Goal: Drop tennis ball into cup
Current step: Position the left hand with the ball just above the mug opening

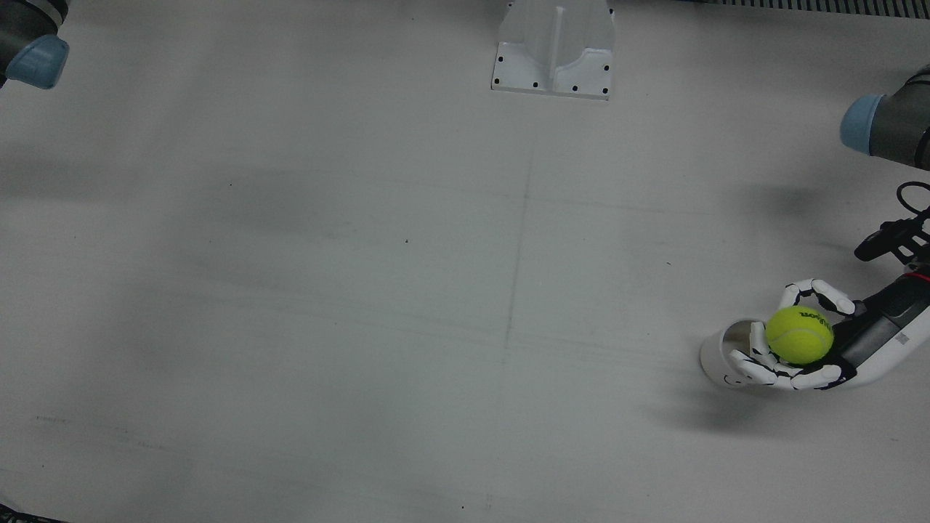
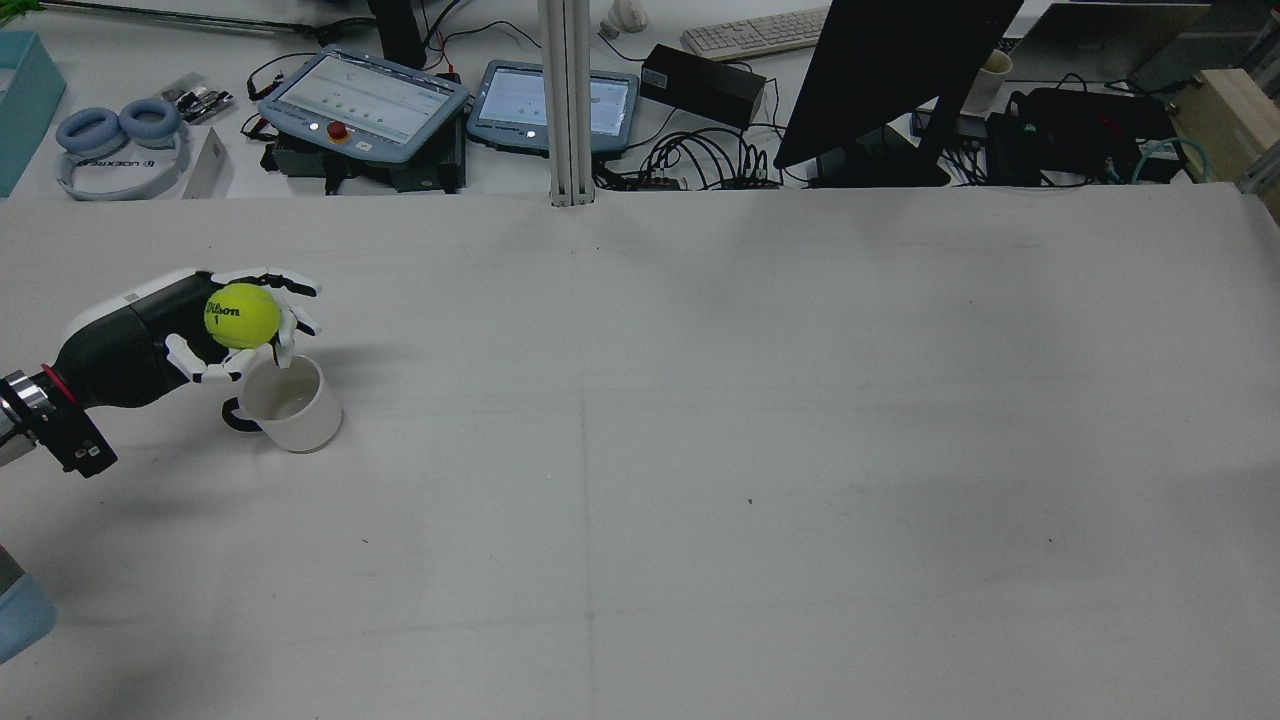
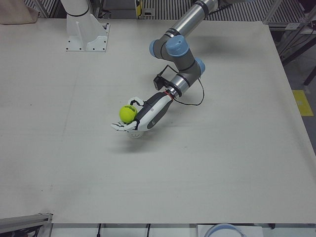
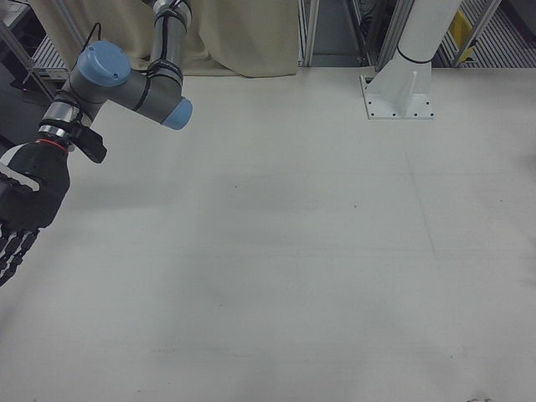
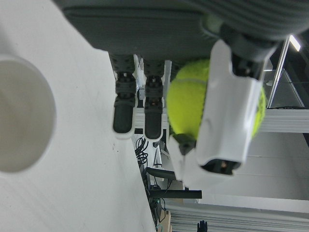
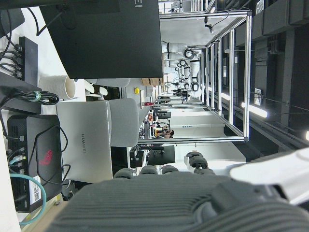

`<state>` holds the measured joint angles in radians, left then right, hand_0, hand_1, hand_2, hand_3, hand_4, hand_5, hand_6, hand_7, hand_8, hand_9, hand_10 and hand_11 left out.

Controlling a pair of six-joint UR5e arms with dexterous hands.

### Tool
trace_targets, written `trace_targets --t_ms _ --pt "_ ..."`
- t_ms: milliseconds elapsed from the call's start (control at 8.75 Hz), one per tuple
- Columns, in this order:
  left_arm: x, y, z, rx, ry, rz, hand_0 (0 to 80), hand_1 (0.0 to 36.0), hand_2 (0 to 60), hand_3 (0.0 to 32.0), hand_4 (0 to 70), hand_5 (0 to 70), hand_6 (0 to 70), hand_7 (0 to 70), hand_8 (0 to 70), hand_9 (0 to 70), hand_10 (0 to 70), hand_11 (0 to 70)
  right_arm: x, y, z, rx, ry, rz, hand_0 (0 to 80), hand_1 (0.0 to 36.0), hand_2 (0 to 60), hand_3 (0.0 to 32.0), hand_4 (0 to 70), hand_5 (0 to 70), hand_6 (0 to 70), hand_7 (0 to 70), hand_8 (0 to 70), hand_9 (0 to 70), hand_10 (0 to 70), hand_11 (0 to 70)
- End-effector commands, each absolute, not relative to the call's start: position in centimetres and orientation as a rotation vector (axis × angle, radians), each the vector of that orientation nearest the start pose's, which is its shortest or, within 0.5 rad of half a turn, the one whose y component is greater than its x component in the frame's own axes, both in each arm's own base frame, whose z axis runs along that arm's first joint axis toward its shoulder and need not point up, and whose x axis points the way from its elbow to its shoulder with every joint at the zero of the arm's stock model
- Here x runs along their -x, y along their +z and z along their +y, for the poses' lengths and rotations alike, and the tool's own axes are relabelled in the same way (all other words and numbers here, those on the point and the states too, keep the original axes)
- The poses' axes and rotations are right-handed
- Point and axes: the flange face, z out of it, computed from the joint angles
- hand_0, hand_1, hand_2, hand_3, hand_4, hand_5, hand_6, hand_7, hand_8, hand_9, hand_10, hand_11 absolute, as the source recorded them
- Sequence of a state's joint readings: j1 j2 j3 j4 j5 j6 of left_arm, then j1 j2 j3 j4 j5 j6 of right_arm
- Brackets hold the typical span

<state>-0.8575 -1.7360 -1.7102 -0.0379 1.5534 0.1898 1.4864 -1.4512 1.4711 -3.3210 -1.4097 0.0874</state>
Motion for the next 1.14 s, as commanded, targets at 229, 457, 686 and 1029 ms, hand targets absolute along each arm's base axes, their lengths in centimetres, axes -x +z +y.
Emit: trace_targets --t_ms 229,457,686,1029 --pt "-26.5 54.6 -51.8 0.547 -1.466 2.151 72.2 36.0 60.0 0.0 19.6 22.1 52.6 34.1 24.6 24.9 29.7 45.8 -10.5 69.1 -53.5 0.017 -2.306 1.973 0.0 0.0 0.0 0.0 0.0 0.0 0.0 0.0 0.0 0.0 0.0 0.0" --pt "-26.5 54.9 -51.6 0.549 -1.464 2.149 67.7 36.0 60.0 0.0 18.5 21.4 50.1 33.2 24.3 25.0 29.1 45.1 -10.5 69.1 -53.5 0.017 -2.306 1.973 0.0 0.0 0.0 0.0 0.0 0.0 0.0 0.0 0.0 0.0 0.0 0.0" --pt "-26.6 55.4 -51.7 0.551 -1.463 2.151 69.2 36.0 60.0 0.0 20.4 21.5 52.2 33.1 24.7 24.9 29.1 44.9 -10.5 69.1 -53.5 0.017 -2.306 1.973 0.0 0.0 0.0 0.0 0.0 0.0 0.0 0.0 0.0 0.0 0.0 0.0" --pt "-26.7 55.7 -51.9 0.558 -1.445 2.169 73.8 36.0 60.0 0.0 21.1 20.5 46.1 34.8 23.8 25.7 29.5 45.4 -10.5 69.1 -53.5 0.017 -2.306 1.973 0.0 0.0 0.0 0.0 0.0 0.0 0.0 0.0 0.0 0.0 0.0 0.0"
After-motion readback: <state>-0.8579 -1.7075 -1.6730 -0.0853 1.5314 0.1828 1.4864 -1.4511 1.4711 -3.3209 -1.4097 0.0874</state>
